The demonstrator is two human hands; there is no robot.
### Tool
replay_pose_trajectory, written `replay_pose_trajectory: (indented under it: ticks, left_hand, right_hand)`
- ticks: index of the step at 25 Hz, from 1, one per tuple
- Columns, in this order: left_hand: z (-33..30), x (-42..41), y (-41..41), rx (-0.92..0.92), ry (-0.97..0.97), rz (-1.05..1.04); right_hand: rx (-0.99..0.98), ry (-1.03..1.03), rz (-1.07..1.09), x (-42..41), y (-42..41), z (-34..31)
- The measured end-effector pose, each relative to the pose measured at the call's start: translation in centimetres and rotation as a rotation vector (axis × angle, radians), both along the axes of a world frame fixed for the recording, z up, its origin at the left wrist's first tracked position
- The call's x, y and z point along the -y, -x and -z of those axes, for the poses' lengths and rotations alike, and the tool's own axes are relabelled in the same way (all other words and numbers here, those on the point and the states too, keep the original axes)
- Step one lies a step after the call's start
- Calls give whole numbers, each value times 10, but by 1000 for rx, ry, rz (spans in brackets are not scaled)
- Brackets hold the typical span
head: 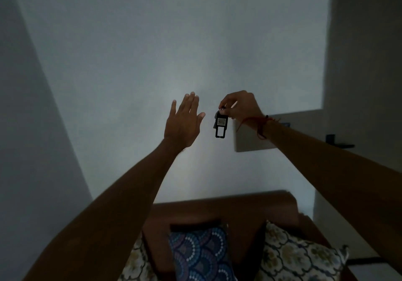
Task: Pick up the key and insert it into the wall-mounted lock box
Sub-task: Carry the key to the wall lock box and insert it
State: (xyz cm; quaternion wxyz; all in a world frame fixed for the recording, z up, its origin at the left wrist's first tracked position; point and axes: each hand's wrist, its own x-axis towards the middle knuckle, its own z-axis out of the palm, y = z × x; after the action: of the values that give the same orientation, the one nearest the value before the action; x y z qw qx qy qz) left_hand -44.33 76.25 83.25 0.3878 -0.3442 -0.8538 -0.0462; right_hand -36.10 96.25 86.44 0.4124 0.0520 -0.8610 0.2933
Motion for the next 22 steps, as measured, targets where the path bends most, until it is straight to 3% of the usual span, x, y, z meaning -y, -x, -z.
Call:
replay_pose_trajectory:
  ticks: [14,22]
  left_hand:
    - [15,-244,131,66,-47,227]
    - [50,-351,162,110,-40,167]
  right_hand:
    - [75,-123,229,-219,79,2]
    - [100,-117,215,-343,130,28]
